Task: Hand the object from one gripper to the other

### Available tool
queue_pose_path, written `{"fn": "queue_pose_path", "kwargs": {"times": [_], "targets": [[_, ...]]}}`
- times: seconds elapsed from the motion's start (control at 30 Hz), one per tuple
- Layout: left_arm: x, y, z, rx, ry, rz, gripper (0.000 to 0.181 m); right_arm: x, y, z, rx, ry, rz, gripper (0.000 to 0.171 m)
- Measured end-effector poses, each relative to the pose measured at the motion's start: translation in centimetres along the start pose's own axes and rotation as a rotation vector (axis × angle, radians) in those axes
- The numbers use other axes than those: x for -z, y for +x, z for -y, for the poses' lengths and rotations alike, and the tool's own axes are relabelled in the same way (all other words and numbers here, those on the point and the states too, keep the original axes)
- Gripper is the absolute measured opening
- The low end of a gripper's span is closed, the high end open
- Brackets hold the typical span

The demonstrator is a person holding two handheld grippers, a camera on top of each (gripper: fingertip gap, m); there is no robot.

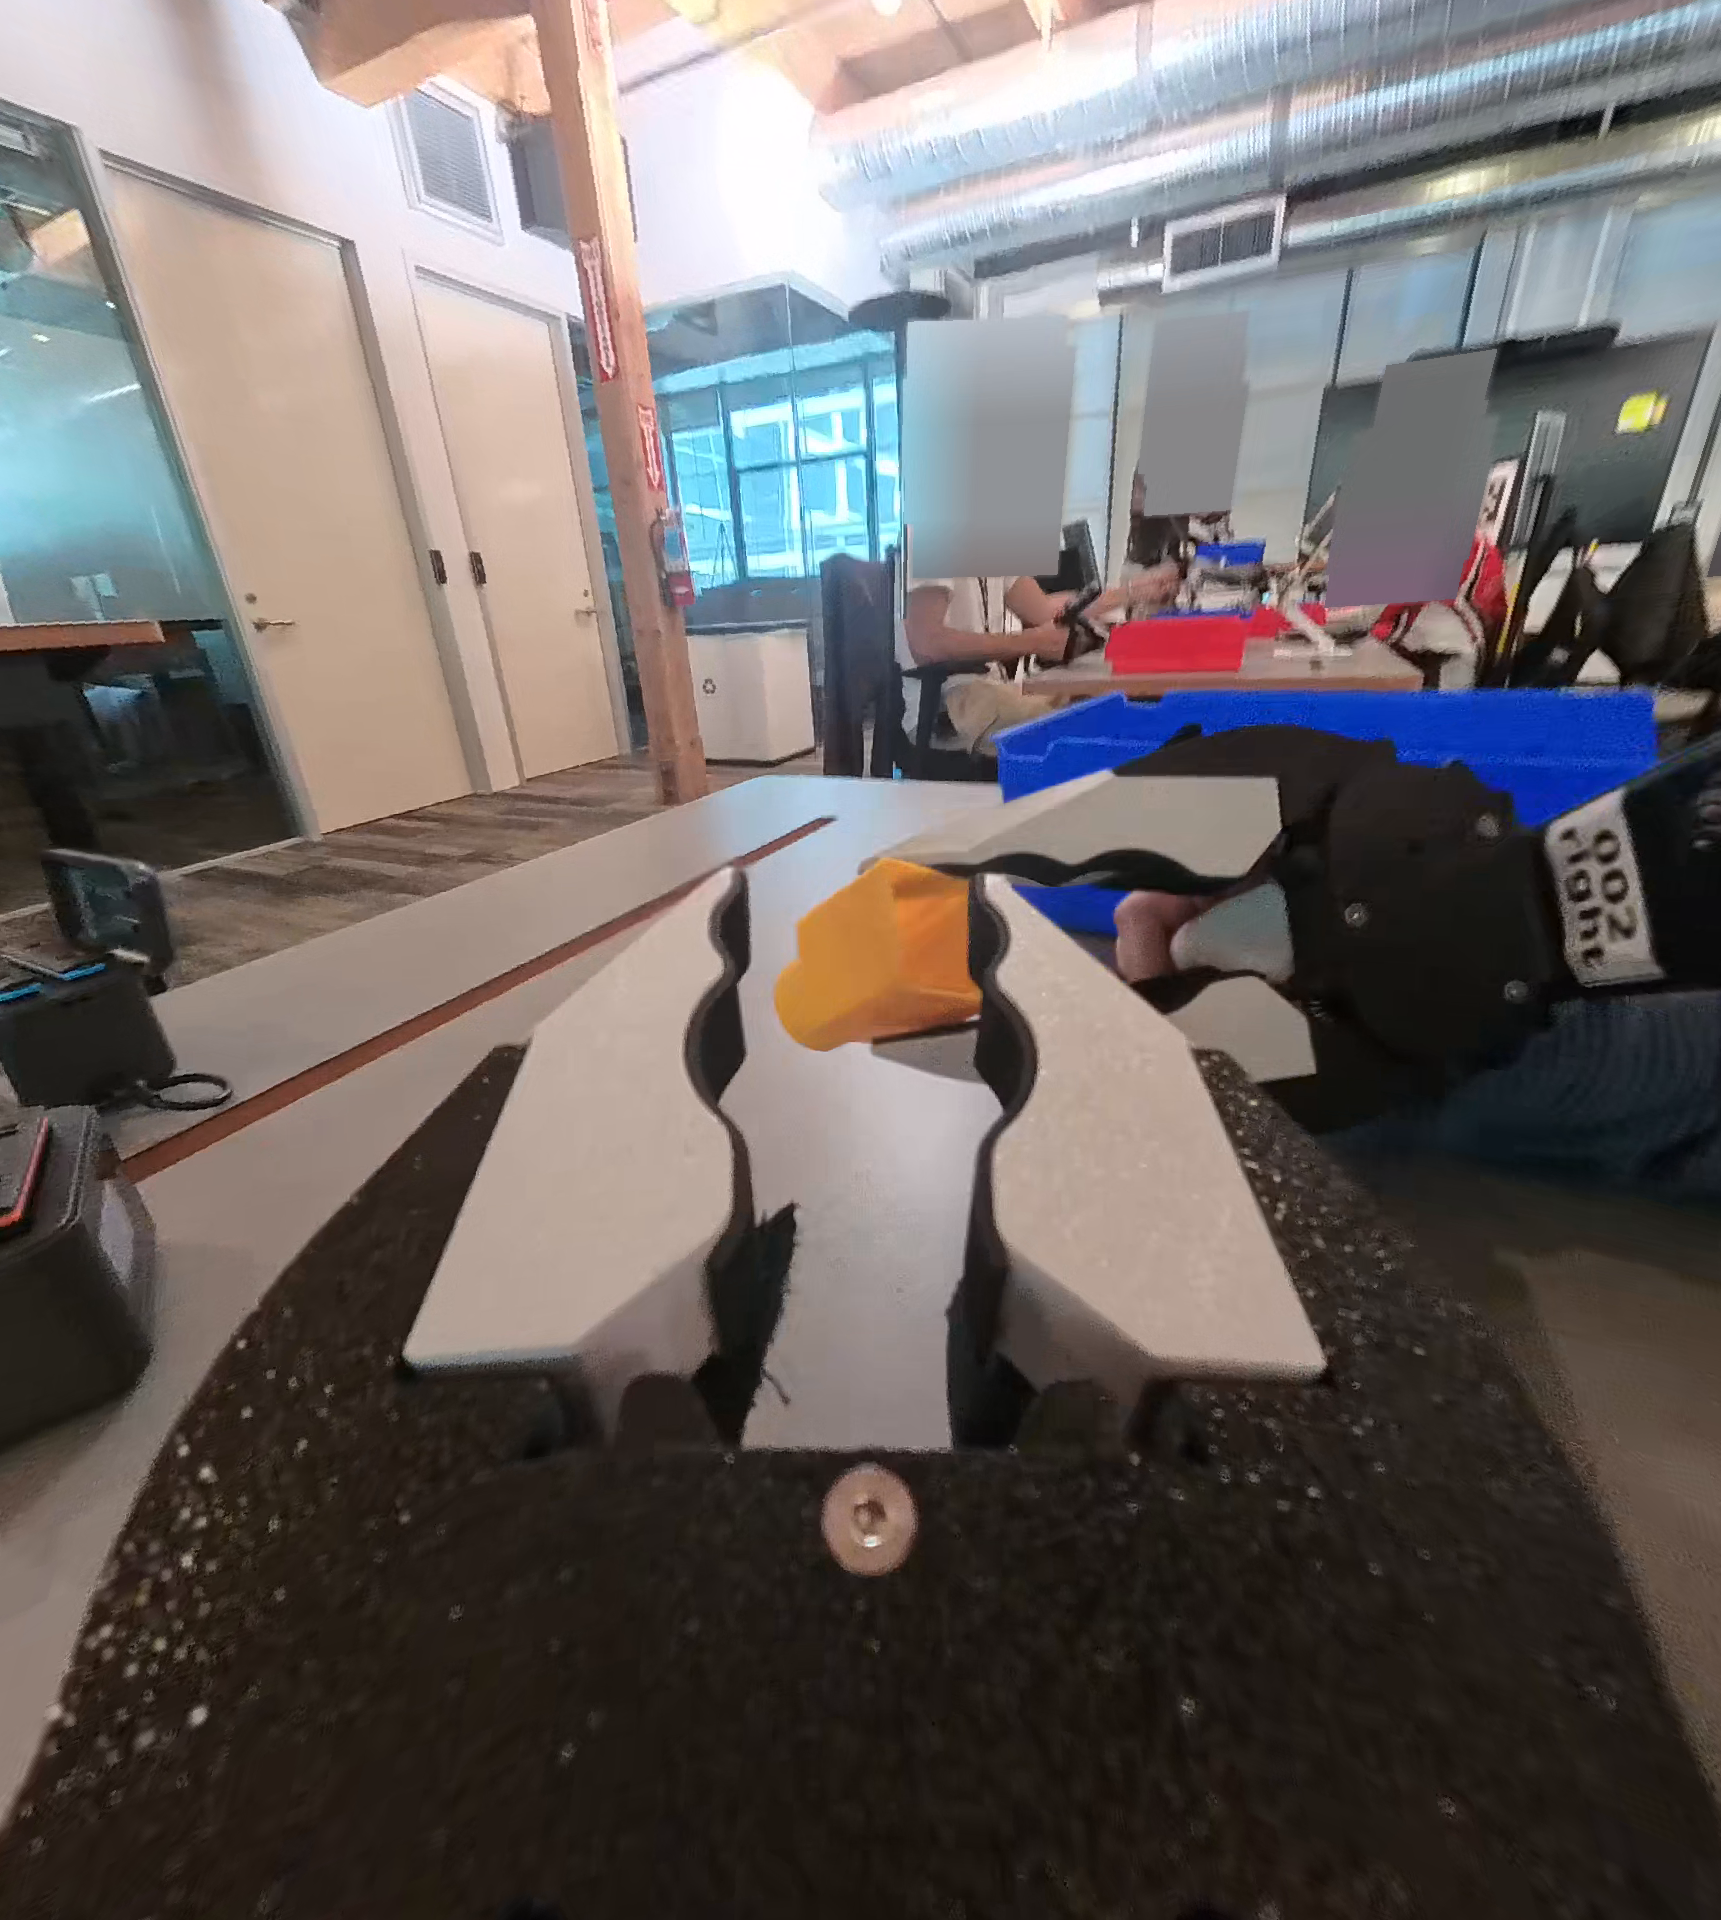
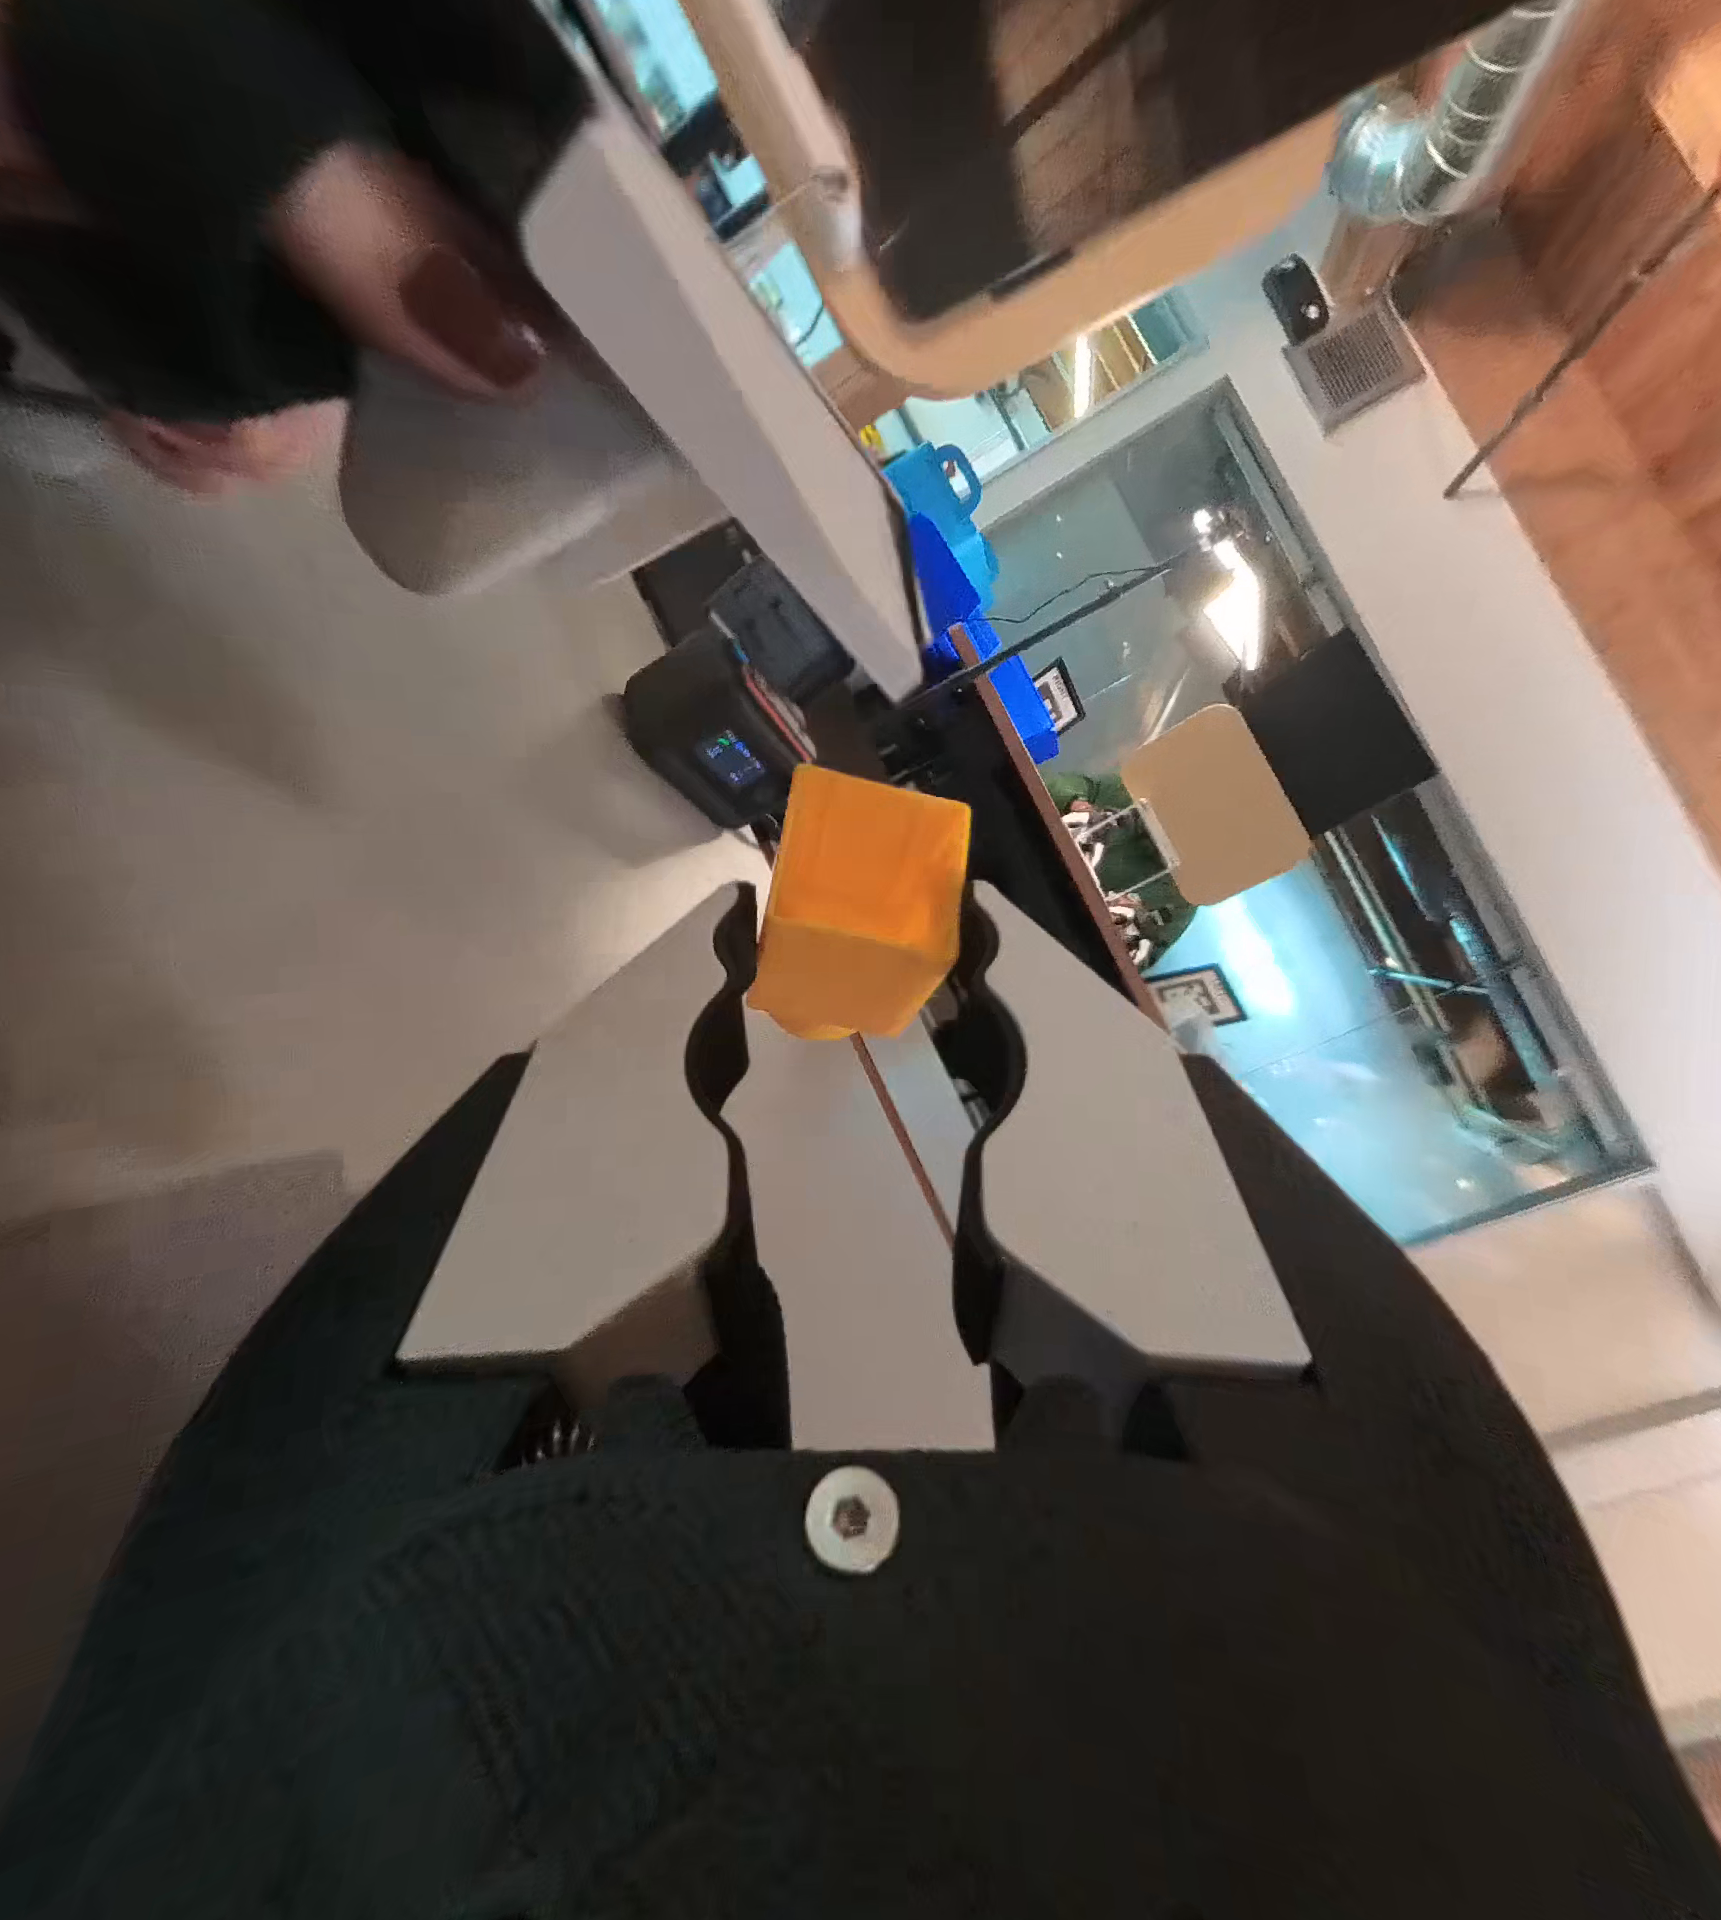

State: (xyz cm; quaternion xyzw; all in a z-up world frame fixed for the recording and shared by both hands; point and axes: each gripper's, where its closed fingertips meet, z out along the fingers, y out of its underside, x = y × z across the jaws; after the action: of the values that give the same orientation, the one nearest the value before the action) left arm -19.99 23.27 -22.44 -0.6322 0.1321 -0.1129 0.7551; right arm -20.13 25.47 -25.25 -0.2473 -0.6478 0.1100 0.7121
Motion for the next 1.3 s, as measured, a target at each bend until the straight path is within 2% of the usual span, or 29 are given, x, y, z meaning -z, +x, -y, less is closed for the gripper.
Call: {"fn": "queue_pose_path", "kwargs": {"times": [0.1, 0.2, 0.3, 0.4, 0.43, 0.5, 0.57, 0.67, 0.8, 0.87, 0.97, 1.07, 1.2, 1.27, 1.3], "targets": [[-0.7, 0.8, -1.5, -0.076, -0.099, -0.012, 0.038, -0.2, -0.5, 0.1, 0.039, -0.016, 0.006, 0.037], [-1.2, 0.5, -3.2, -0.208, -0.219, 0.055, 0.026, -0.1, -0.3, 0.0, 0.084, -0.025, -0.005, 0.037], [-1.2, 0.3, -3.3, -0.280, -0.244, 0.096, 0.014, -0.1, -0.6, 0.4, 0.206, -0.023, -0.026, 0.037], [-1.1, -0.1, -3.4, -0.272, -0.252, 0.119, 0.008, -0.1, -1.0, 1.2, 0.307, -0.012, -0.038, 0.037], [-1.1, -0.3, -3.6, -0.269, -0.264, 0.129, 0.001, 0.0, -1.3, 1.6, 0.320, 0.003, -0.031, 0.036], [-1.1, -0.7, -3.5, -0.246, -0.268, 0.145, 0.000, 0.2, -1.3, 2.4, 0.295, 0.046, -0.044, 0.037], [-0.9, -0.8, -2.4, -0.182, -0.212, 0.143, 0.000, 0.5, -0.4, 3.2, 0.203, 0.099, -0.066, 0.054], [-0.4, -1.3, -1.0, 0.041, -0.086, 0.096, 0.000, 0.8, 0.9, 3.2, 0.045, 0.140, -0.082, 0.074], [1.3, -0.7, 2.9, 0.393, 0.226, -0.155, 0.000, 0.8, 1.2, 3.0, -0.191, 0.182, -0.012, 0.076], [2.3, -0.7, 4.3, 0.471, 0.335, -0.241, 0.000, 1.0, -0.1, 4.3, -0.496, 0.259, 0.204, 0.065], [2.4, 0.5, 4.4, 0.473, 0.321, -0.335, 0.000, 2.4, -0.1, 6.6, -0.978, 0.426, 0.500, 0.056], [1.7, 1.8, 3.6, 0.449, 0.256, -0.380, 0.000, 3.5, 1.5, 7.4, -1.249, 0.563, 0.629, 0.055], [0.9, 2.4, 2.5, 0.422, 0.179, -0.384, 0.000, 4.1, 3.0, 7.6, -1.356, 0.650, 0.635, 0.049], [0.8, 2.9, 2.2, 0.405, 0.158, -0.397, 0.000, 3.9, 3.1, 7.1, -1.346, 0.628, 0.608, 0.031], [0.6, 2.8, 1.9, 0.401, 0.138, -0.385, 0.000, 3.8, 3.0, 6.8, -1.334, 0.620, 0.596, 0.031]]}}
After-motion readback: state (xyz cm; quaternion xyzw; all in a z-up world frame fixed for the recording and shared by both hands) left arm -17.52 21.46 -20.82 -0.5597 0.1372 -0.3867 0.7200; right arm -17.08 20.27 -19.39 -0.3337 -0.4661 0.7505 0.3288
